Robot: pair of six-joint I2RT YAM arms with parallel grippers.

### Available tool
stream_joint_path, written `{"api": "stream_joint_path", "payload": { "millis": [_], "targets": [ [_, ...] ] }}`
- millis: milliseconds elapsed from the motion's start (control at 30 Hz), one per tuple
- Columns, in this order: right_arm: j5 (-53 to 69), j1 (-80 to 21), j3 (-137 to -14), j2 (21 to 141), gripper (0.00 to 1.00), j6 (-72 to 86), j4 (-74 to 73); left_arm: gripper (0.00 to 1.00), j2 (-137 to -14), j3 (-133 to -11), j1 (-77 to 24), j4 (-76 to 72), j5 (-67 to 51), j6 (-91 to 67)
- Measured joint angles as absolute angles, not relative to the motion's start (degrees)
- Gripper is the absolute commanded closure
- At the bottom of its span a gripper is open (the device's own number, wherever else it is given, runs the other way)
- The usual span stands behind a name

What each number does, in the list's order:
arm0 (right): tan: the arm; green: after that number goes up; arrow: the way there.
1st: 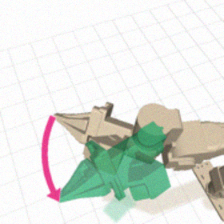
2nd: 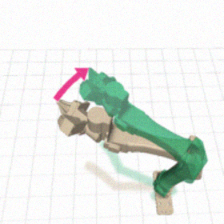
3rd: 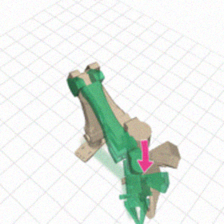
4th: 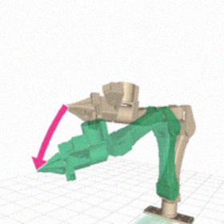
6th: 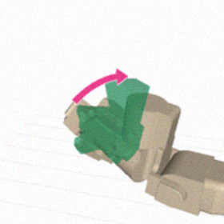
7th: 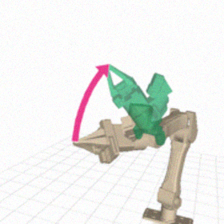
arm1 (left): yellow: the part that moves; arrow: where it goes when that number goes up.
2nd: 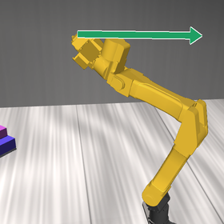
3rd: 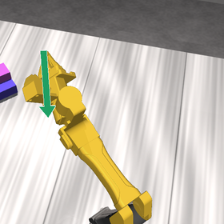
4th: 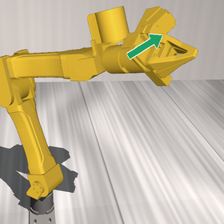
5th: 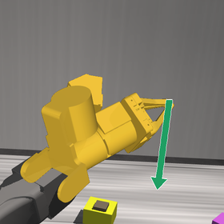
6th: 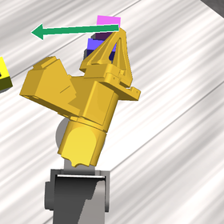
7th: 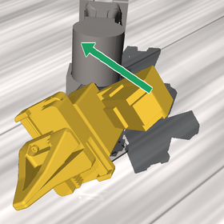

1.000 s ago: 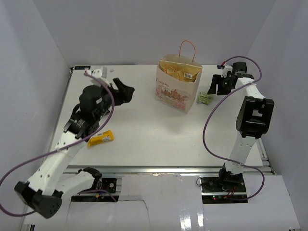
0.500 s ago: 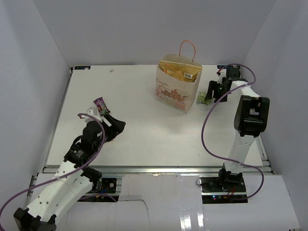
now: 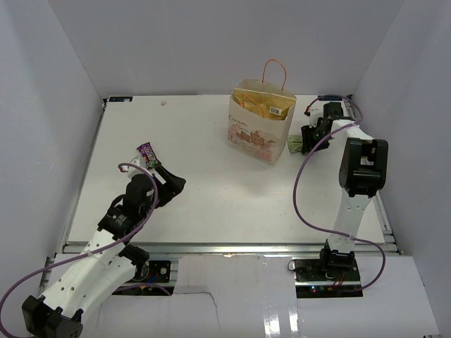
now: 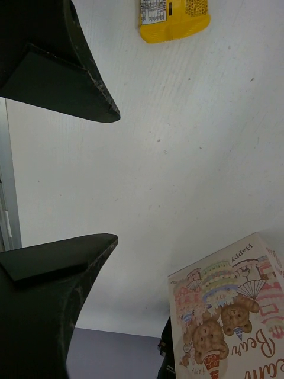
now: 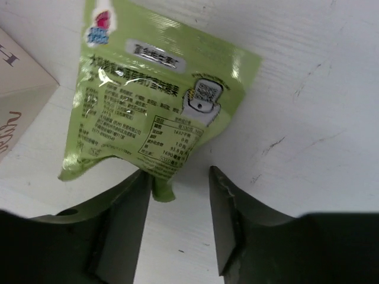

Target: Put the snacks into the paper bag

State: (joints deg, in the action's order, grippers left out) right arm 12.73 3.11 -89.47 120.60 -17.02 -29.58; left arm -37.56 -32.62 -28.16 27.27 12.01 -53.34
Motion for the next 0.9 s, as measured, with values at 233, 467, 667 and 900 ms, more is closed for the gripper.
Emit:
{"api": "stream_joint_path", "payload": {
  "millis": [233, 467, 667, 900],
  "targets": [
    [12.29, 2.92, -88.95, 121.03, 0.87, -20.14, -28.05, 0.14, -36.56, -32.01, -28.16, 26.98, 11.94, -53.93],
    [12.29, 2.98, -86.41, 119.48, 0.8, -21.21, -26.37, 0.14, -35.29, -31.2, -28.16, 27.03, 11.77, -54.22],
    [14.74, 3.33, -82.48, 114.32, 0.9, -23.33, -27.49, 0.14, -33.82, -30.74, -28.16, 27.05, 11.68, -54.52],
    [17.91, 3.95, -82.43, 107.04, 0.92, -25.45, -27.42, 0.14, -33.54, -30.59, -28.16, 27.42, 11.6, -54.5]
  ]
}}
